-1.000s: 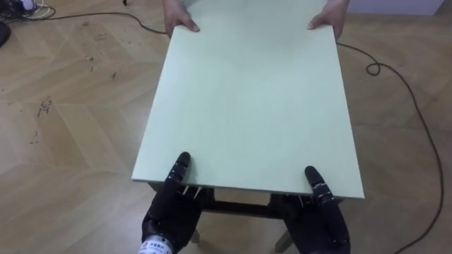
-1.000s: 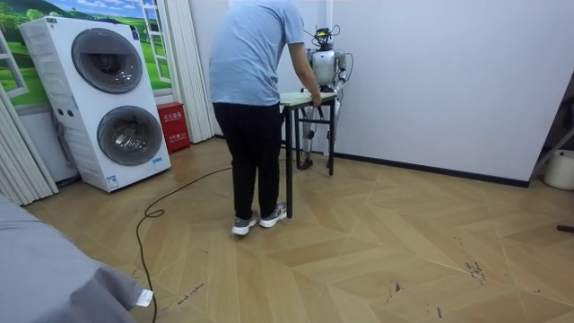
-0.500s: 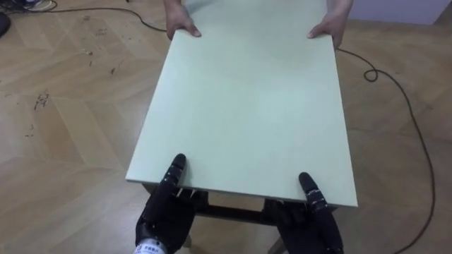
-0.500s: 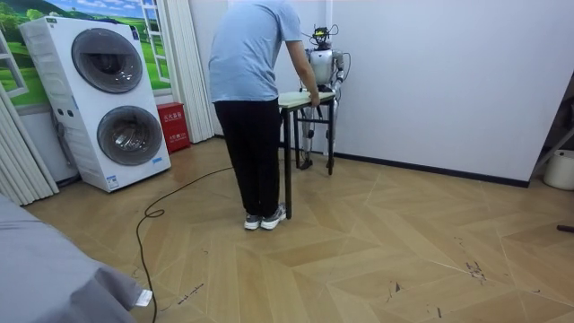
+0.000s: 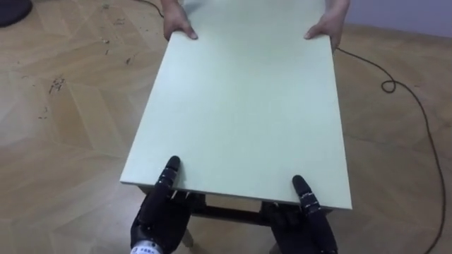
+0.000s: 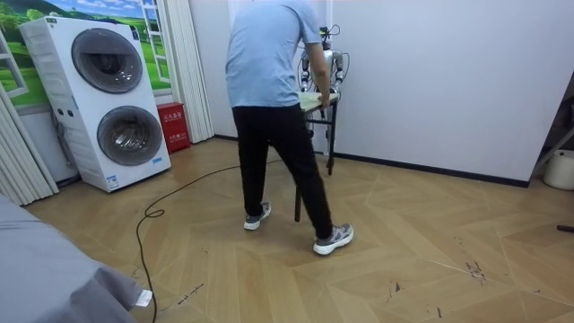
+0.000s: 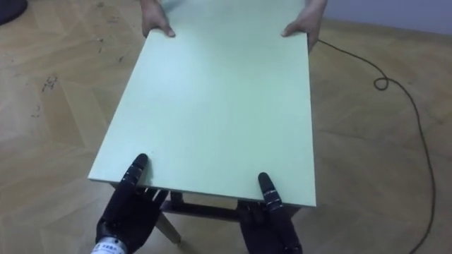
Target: Move table with human
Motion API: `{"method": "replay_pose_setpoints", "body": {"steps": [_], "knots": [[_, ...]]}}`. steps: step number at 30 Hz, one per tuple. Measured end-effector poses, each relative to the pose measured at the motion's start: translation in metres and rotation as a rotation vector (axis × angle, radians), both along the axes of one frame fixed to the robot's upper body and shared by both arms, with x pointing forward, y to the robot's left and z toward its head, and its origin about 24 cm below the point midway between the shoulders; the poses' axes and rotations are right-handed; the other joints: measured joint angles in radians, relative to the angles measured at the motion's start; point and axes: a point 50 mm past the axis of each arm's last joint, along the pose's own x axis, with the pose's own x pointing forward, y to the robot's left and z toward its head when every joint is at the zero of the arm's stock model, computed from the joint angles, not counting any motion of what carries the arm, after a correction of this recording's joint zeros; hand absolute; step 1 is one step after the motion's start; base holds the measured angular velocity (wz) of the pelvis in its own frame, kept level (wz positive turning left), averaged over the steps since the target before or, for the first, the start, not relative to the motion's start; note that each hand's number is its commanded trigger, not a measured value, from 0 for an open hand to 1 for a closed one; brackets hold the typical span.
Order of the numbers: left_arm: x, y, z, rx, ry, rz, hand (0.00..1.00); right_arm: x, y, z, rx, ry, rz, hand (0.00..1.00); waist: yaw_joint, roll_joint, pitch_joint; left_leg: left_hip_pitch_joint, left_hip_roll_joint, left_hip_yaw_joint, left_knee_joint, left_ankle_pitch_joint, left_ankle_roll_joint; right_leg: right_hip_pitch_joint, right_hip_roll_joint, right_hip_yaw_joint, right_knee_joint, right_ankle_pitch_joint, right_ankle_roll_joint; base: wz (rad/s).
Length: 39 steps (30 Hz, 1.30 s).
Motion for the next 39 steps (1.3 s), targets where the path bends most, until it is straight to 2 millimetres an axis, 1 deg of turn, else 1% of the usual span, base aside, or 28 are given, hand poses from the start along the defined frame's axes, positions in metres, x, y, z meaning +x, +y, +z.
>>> {"method": "replay_pose_setpoints", "body": {"steps": [4, 5, 7, 8, 9, 10, 11, 12, 13, 15, 16, 17, 19, 20, 22, 24, 25, 27, 29, 30, 31, 32, 33, 34, 35, 37, 38, 39], "knots": [[0.000, -0.002, 0.000, -0.013, 0.003, 0.002, 1.00, 0.002, -0.004, 0.003, -0.030, -0.023, 0.013, 1.00, 0.006, 0.005, 0.0015, -0.020, 0.001, -0.027, -0.001, 0.001, -0.002, 0.001, 0.002, -0.017, -0.014, -0.001, -0.001, 0.23], [0.000, -0.003, 0.000, -0.016, 0.003, -0.001, 1.00, 0.003, -0.006, 0.004, -0.037, -0.028, 0.014, 1.00, 0.011, 0.009, 0.0027, -0.022, 0.001, -0.030, -0.001, 0.002, -0.002, 0.000, 0.002, -0.018, -0.014, -0.001, -0.001, 0.22], [0.000, -0.007, 0.000, -0.024, 0.001, -0.015, 1.00, 0.003, -0.011, 0.005, -0.052, -0.054, 0.015, 1.00, 0.025, 0.024, 0.0006, -0.035, -0.002, -0.053, -0.001, 0.003, -0.003, 0.001, 0.000, -0.023, -0.014, -0.010, 0.004, 0.36], [0.000, -0.007, 0.000, -0.025, -0.002, -0.016, 1.00, 0.003, -0.011, 0.005, -0.052, -0.058, 0.013, 1.00, 0.027, 0.026, 0.0003, -0.039, -0.001, -0.053, -0.001, 0.006, -0.005, 0.001, -0.001, -0.029, -0.014, -0.013, 0.003, 0.54], [0.001, -0.007, 0.001, -0.028, -0.014, -0.018, 1.00, 0.004, -0.012, 0.006, -0.052, -0.068, 0.012, 1.00, 0.027, 0.027, -0.0002, -0.052, 0.003, -0.047, 0.000, 0.013, -0.009, 0.003, -0.006, -0.050, -0.012, -0.020, 0.002, 0.75], [0.002, -0.008, 0.003, -0.027, -0.025, -0.024, 1.00, 0.003, -0.013, 0.006, -0.050, -0.077, 0.010, 1.00, 0.021, 0.027, 0.0002, -0.069, 0.014, -0.006, 0.004, 0.022, -0.012, 0.010, -0.013, -0.080, -0.011, -0.030, 0.002, 1.14], [0.005, -0.010, 0.004, -0.023, -0.035, -0.035, 1.00, 0.002, -0.014, 0.006, -0.046, -0.080, 0.002, 1.00, 0.011, 0.027, -0.0002, -0.083, 0.032, 0.086, 0.004, 0.035, -0.012, 0.016, -0.021, -0.099, -0.001, -0.047, 0.004, 1.13], [0.006, -0.010, 0.005, -0.021, -0.041, -0.039, 1.00, 0.003, -0.015, 0.006, -0.046, -0.080, -0.001, 1.00, 0.005, 0.027, -0.0002, -0.090, 0.044, 0.137, 0.005, 0.041, -0.011, 0.017, -0.025, -0.107, 0.008, -0.058, 0.005, 1.20], [0.010, -0.009, 0.007, -0.015, -0.054, -0.047, 1.00, 0.003, -0.015, 0.005, -0.042, -0.079, -0.005, 1.00, -0.003, 0.028, -0.0009, -0.103, 0.059, 0.204, 0.011, 0.052, -0.012, 0.021, -0.033, -0.136, 0.020, -0.075, 0.004, 1.09], [0.014, -0.010, 0.010, 0.000, -0.069, -0.059, 1.00, 0.004, -0.014, 0.005, -0.031, -0.078, -0.007, 1.00, -0.002, 0.034, -0.0026, -0.113, 0.063, 0.221, 0.010, 0.070, -0.014, 0.032, -0.037, -0.173, 0.021, -0.091, 0.001, 0.91], [0.015, -0.010, 0.011, 0.002, -0.076, -0.059, 1.00, 0.004, -0.014, 0.005, -0.026, -0.078, -0.010, 1.00, -0.001, 0.039, -0.0050, -0.116, 0.069, 0.245, 0.003, 0.079, -0.015, 0.040, -0.041, -0.203, 0.020, -0.098, -0.001, 0.60], [0.015, -0.009, 0.011, 0.003, -0.079, -0.057, 1.00, 0.005, -0.014, 0.005, -0.025, -0.079, -0.010, 1.00, -0.002, 0.041, -0.0058, -0.116, 0.072, 0.263, -0.001, 0.087, -0.014, 0.045, -0.046, -0.219, 0.020, -0.103, -0.001, 0.81], [0.017, -0.010, 0.013, 0.002, -0.089, -0.060, 1.00, 0.006, -0.015, 0.006, -0.022, -0.082, -0.021, 1.00, -0.010, 0.045, -0.0083, -0.112, 0.077, 0.325, -0.020, 0.113, -0.008, 0.069, -0.063, -0.291, 0.022, -0.121, -0.001, 0.89], [0.017, -0.010, 0.014, 0.002, -0.091, -0.060, 1.00, 0.006, -0.015, 0.006, -0.020, -0.083, -0.023, 1.00, -0.008, 0.045, -0.0084, -0.112, 0.077, 0.332, -0.021, 0.116, -0.008, 0.075, -0.064, -0.302, 0.022, -0.125, -0.001, 0.72], [0.016, -0.010, 0.013, 0.000, -0.088, -0.056, 1.00, 0.010, -0.016, 0.007, -0.026, -0.082, -0.015, 1.00, -0.005, 0.050, -0.0096, -0.113, 0.078, 0.329, -0.021, 0.118, -0.008, 0.097, -0.065, -0.344, 0.021, -0.136, 0.001, 0.51], [0.014, -0.009, 0.012, -0.007, -0.082, -0.038, 1.00, 0.015, -0.015, 0.008, -0.036, -0.080, 0.002, 1.00, 0.009, 0.051, -0.0094, -0.110, 0.075, 0.322, -0.022, 0.118, -0.008, 0.106, -0.068, -0.354, 0.026, -0.142, 0.003, 0.26], [0.013, -0.008, 0.012, -0.014, -0.077, -0.022, 1.00, 0.019, -0.015, 0.010, -0.047, -0.083, 0.013, 1.00, 0.019, 0.051, -0.0091, -0.109, 0.073, 0.321, -0.022, 0.117, -0.008, 0.106, -0.074, -0.353, 0.034, -0.145, 0.005, 0.13], [0.013, -0.009, 0.011, -0.023, -0.075, -0.009, 1.00, 0.024, -0.014, 0.011, -0.052, -0.089, 0.018, 1.00, 0.024, 0.051, -0.0090, -0.113, 0.068, 0.321, -0.022, 0.117, -0.007, 0.107, -0.080, -0.339, 0.044, -0.149, 0.011, 0.29], [0.013, -0.009, 0.011, -0.025, -0.073, -0.002, 1.00, 0.028, -0.013, 0.012, -0.054, -0.087, 0.021, 1.00, 0.027, 0.051, -0.0088, -0.113, 0.062, 0.320, -0.022, 0.118, -0.003, 0.110, -0.092, -0.339, 0.070, -0.155, 0.021, 0.49], [0.013, -0.009, 0.011, -0.024, -0.071, 0.000, 1.00, 0.028, -0.012, 0.013, -0.057, -0.086, 0.021, 1.00, 0.026, 0.051, -0.0088, -0.108, 0.053, 0.318, -0.024, 0.119, 0.002, 0.118, -0.106, -0.339, 0.091, -0.163, 0.033, 0.65], [0.013, -0.009, 0.011, -0.025, -0.069, 0.001, 1.00, 0.028, -0.012, 0.013, -0.057, -0.083, 0.019, 1.00, 0.028, 0.052, -0.0082, -0.102, 0.046, 0.315, -0.025, 0.114, 0.016, 0.125, -0.116, -0.336, 0.119, -0.172, 0.047, 0.66], [0.013, -0.009, 0.011, -0.025, -0.069, 0.001, 1.00, 0.028, -0.012, 0.013, -0.058, -0.083, 0.020, 1.00, 0.027, 0.051, -0.0077, -0.100, 0.039, 0.306, -0.025, 0.113, 0.019, 0.127, -0.123, -0.333, 0.136, -0.176, 0.051, 0.63], [0.012, -0.009, 0.011, -0.026, -0.067, 0.002, 1.00, 0.028, -0.013, 0.012, -0.059, -0.082, 0.022, 1.00, 0.029, 0.051, -0.0073, -0.097, 0.028, 0.294, -0.023, 0.109, 0.027, 0.129, -0.136, -0.312, 0.165, -0.184, 0.060, 0.71], [0.012, -0.009, 0.011, -0.026, -0.068, 0.002, 1.00, 0.028, -0.012, 0.012, -0.058, -0.080, 0.021, 1.00, 0.020, 0.049, -0.0061, -0.096, 0.013, 0.249, -0.021, 0.107, 0.035, 0.136, -0.147, -0.277, 0.190, -0.193, 0.067, 0.80], [0.013, -0.010, 0.011, -0.027, -0.069, -0.003, 1.00, 0.027, -0.012, 0.012, -0.058, -0.078, 0.020, 1.00, 0.016, 0.048, -0.0056, -0.096, 0.003, 0.232, -0.019, 0.108, 0.040, 0.137, -0.150, -0.252, 0.202, -0.195, 0.067, 0.96], [0.016, -0.010, 0.013, -0.012, -0.084, -0.014, 1.00, 0.026, -0.012, 0.011, -0.059, -0.077, 0.017, 1.00, -0.004, 0.044, -0.0032, -0.108, -0.030, 0.145, -0.002, 0.109, 0.053, 0.137, -0.141, -0.127, 0.219, -0.201, 0.067, 1.04], [0.017, -0.009, 0.014, -0.005, -0.090, -0.012, 1.00, 0.026, -0.011, 0.011, -0.060, -0.078, 0.018, 1.00, -0.013, 0.043, -0.0032, -0.115, -0.039, 0.119, 0.004, 0.110, 0.055, 0.135, -0.137, -0.100, 0.221, -0.207, 0.064, 1.09], [0.019, -0.007, 0.016, 0.008, -0.103, -0.002, 1.00, 0.026, -0.007, 0.012, -0.053, -0.080, 0.017, 1.00, -0.021, 0.036, -0.0013, -0.124, -0.059, 0.067, 0.013, 0.112, 0.059, 0.135, -0.118, -0.030, 0.204, -0.233, 0.055, 1.01]]}}
